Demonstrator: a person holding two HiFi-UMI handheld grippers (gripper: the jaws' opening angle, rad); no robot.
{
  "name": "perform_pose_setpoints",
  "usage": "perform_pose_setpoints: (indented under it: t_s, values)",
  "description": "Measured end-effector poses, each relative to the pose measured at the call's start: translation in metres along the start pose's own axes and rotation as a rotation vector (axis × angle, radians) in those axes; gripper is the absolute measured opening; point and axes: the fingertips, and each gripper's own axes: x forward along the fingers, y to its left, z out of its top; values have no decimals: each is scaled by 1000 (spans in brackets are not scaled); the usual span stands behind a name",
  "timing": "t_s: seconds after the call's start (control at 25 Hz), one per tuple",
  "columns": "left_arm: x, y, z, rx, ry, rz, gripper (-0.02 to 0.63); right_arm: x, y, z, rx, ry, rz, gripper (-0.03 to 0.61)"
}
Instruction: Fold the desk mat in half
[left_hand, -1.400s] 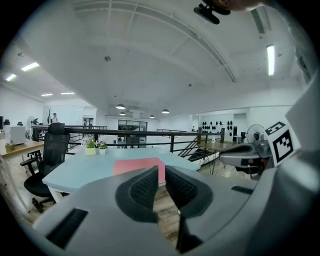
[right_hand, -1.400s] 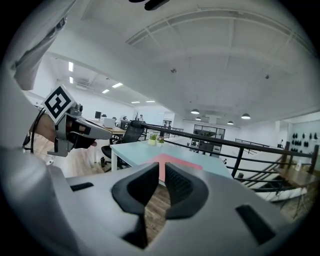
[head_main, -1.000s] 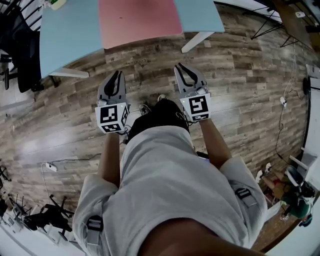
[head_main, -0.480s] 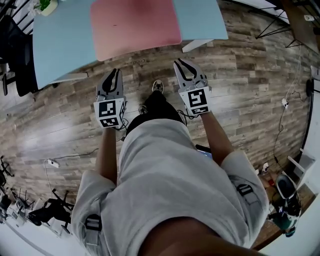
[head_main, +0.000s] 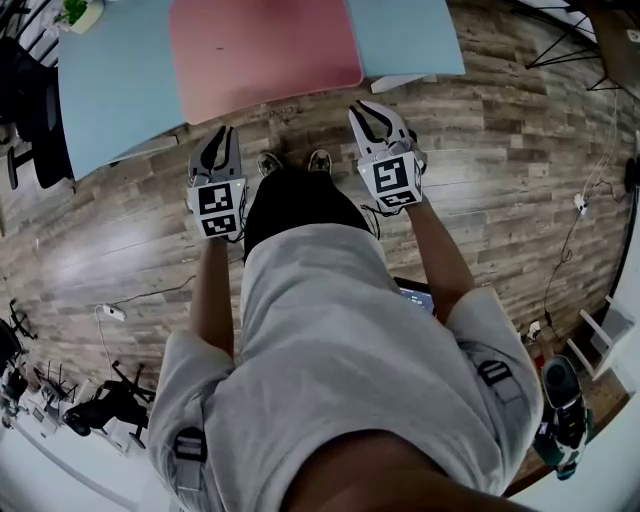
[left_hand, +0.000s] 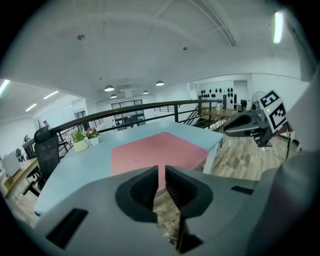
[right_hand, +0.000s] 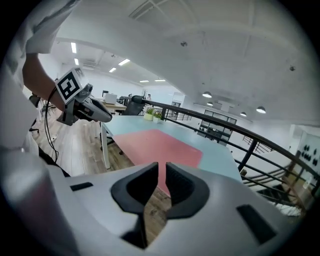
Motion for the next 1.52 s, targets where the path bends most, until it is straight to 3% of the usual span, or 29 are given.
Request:
perform_pose_setpoints:
  t_s: [0.6, 0.88, 1.16, 1.36, 1.52]
  values:
    - [42, 45, -70, 295, 180, 89, 60, 59, 2, -67, -194, 174, 42, 63]
    - [59, 60, -103, 550, 270, 98, 95, 80, -1, -88, -412, 235, 21, 74]
    - [72, 80, -125, 739, 341, 151, 141, 99, -9, -109, -585, 306, -6, 110]
    - [80, 89, -134, 821, 364, 187, 181, 106, -17, -120, -624, 354, -19, 132]
    - [83, 96, -140, 831, 381, 192, 196, 110, -19, -120, -617, 362, -18, 149]
